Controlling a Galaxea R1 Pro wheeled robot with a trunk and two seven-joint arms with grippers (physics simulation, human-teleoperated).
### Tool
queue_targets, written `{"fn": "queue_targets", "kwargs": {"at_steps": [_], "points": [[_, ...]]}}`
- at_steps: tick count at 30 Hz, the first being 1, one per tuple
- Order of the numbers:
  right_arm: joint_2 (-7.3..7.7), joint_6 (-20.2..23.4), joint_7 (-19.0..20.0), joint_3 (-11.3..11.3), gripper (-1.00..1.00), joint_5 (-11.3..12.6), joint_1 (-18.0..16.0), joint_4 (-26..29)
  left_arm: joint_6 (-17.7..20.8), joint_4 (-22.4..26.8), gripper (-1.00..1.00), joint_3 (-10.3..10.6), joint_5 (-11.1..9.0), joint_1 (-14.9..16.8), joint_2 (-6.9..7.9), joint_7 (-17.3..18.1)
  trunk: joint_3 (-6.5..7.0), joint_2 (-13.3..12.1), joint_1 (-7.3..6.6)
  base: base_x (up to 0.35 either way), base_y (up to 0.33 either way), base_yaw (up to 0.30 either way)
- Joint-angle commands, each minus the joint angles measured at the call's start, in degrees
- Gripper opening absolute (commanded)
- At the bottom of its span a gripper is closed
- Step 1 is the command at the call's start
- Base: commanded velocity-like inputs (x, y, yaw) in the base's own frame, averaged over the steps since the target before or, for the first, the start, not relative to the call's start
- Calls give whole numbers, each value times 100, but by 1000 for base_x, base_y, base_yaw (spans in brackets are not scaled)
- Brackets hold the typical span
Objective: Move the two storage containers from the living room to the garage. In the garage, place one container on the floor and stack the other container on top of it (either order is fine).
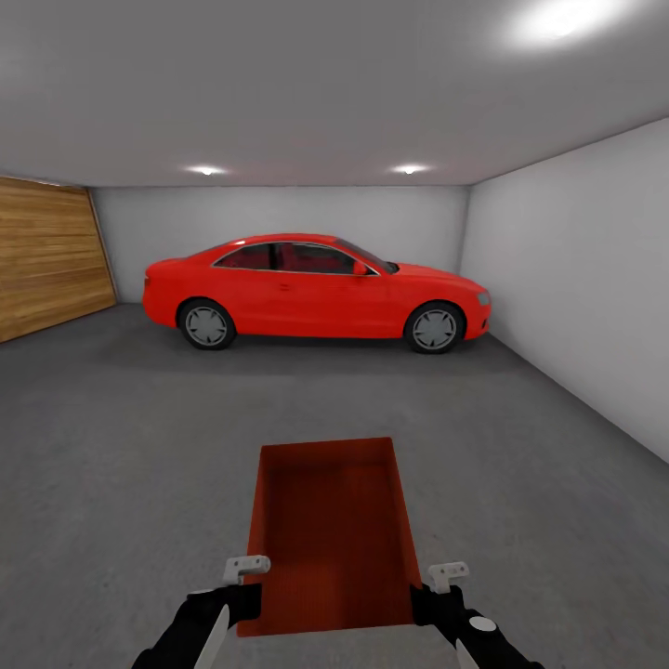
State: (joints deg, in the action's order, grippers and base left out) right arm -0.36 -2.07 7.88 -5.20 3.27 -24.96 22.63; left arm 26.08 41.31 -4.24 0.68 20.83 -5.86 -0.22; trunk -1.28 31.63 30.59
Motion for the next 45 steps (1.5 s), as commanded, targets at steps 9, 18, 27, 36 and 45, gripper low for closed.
{"fn": "queue_targets", "kwargs": {"at_steps": [9,18,27,36,45], "points": [[9,-22,433,-139,-100,51,0,-13,38,474,-100,-101,187,7,-3,-5,-13,11,3,0,-4,0],[9,-22,428,-135,-100,51,0,-13,38,474,-100,-102,187,8,-3,-5,-13,11,3,0,0,0],[-23,-12,23,-33,-100,26,0,-144,-12,-45,-100,-31,26,-37,-65,9,-12,11,3,56,0,0],[-38,-13,37,-23,-100,17,0,-224,69,-45,-100,-38,64,-36,-64,4,-12,11,3,304,0,0],[-67,-5,38,18,-100,16,0,-305,161,-45,-100,-20,76,-36,-41,4,-12,11,3,327,0,-97]]}}
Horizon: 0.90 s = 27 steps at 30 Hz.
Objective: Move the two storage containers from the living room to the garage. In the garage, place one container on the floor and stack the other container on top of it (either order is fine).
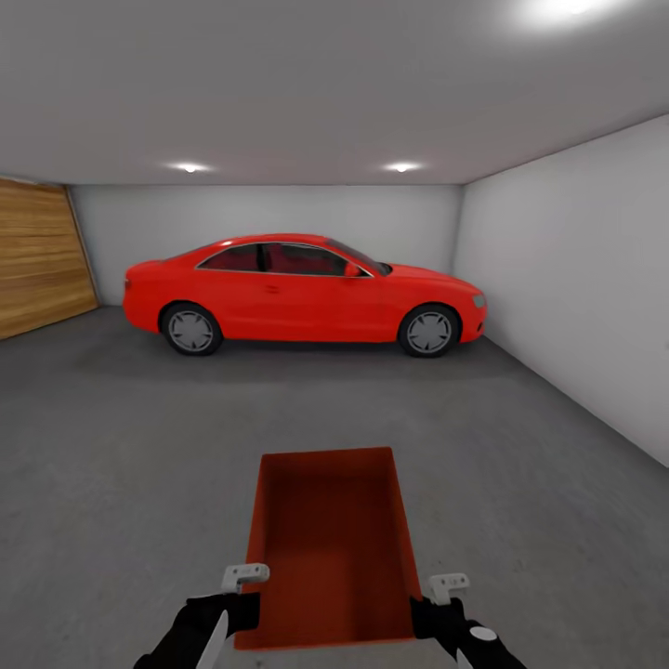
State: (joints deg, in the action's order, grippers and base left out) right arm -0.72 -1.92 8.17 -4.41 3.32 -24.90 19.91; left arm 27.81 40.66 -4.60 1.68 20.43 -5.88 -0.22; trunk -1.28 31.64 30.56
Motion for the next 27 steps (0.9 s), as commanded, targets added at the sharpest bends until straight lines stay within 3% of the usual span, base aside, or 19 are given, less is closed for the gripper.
{"fn": "queue_targets", "kwargs": {"at_steps": [1,3,4,27], "points": [[-32,-19,9,-64,-100,11,-6,-42,-4,21,-100,12,-17,4,-41,5,-12,11,6,327,0,-257],[-43,-19,9,-48,-100,11,-6,-59,16,21,-100,20,-27,4,-26,5,-12,11,6,327,0,-269],[-192,-19,9,-113,-100,11,-6,-224,-329,21,-100,20,-98,3,-185,4,-12,11,6,327,0,-274],[-192,-19,9,-119,-100,11,-6,-224,-329,21,-100,20,-98,4,-185,4,-12,11,6,327,0,-277]]}}
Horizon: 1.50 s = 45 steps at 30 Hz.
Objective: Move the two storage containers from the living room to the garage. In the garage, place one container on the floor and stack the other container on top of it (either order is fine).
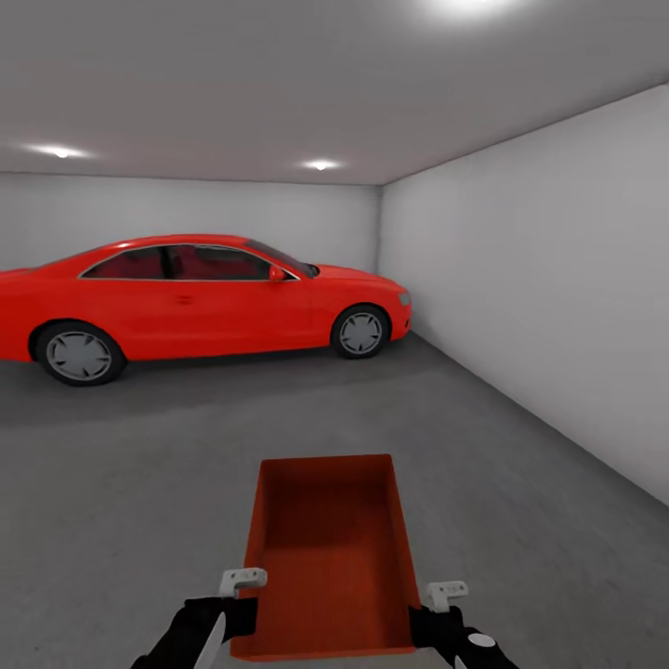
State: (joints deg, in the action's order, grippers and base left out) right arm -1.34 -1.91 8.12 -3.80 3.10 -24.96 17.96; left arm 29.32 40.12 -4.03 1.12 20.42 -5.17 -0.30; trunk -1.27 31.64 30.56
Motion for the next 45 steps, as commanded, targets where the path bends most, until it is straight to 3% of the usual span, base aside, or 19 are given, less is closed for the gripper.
{"fn": "queue_targets", "kwargs": {"at_steps": [1,45], "points": [[-129,-20,14,-178,-100,33,0,-29,-480,75,-100,-36,-42,6,-257,12,-12,11,6,327,0,-277],[-129,-20,14,-177,-100,33,0,-29,-480,75,-100,-45,-42,6,-257,12,-12,11,6,327,0,-277]]}}
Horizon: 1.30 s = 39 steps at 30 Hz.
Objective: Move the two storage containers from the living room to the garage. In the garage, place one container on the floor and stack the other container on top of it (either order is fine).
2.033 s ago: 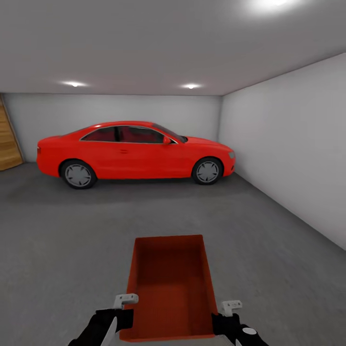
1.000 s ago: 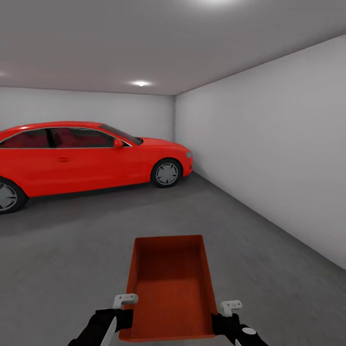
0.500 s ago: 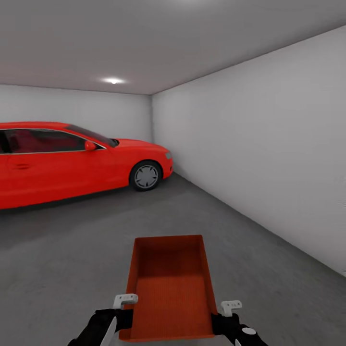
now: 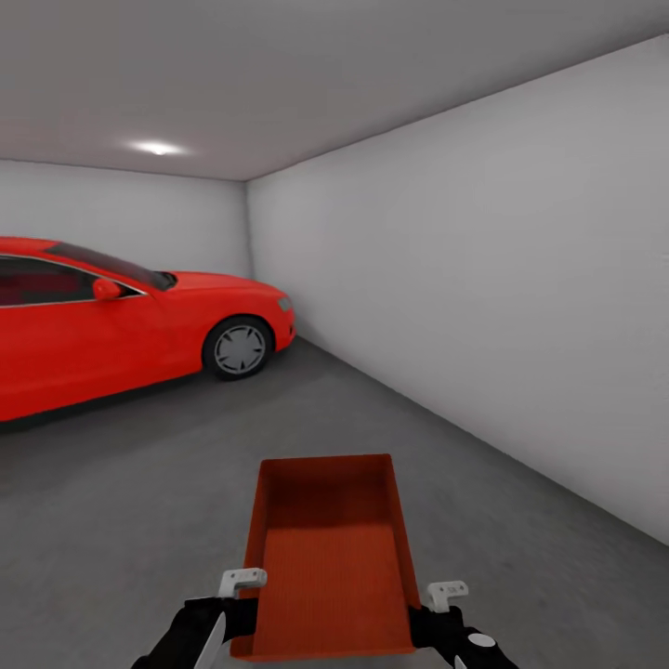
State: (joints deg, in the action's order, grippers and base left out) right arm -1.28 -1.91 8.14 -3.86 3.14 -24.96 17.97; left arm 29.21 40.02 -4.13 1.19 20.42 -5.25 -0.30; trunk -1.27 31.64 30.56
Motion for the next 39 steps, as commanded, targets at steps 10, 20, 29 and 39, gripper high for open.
{"fn": "queue_targets", "kwargs": {"at_steps": [10,20,29,39], "points": [[-135,-34,4,-168,-100,37,0,-30,-469,85,-100,-35,-49,6,-247,12,-13,11,6,327,0,-283],[-135,-29,12,-167,-100,38,0,-30,-469,85,-100,-35,-49,6,-248,12,-13,11,6,327,0,-298],[-135,-29,12,-167,-100,44,0,-30,-469,85,-100,-35,-49,5,-246,12,-13,11,6,327,0,-299],[-135,-28,12,-167,-100,44,0,-30,-476,85,-100,-35,-49,6,-249,12,-13,11,6,327,0,-299]]}}
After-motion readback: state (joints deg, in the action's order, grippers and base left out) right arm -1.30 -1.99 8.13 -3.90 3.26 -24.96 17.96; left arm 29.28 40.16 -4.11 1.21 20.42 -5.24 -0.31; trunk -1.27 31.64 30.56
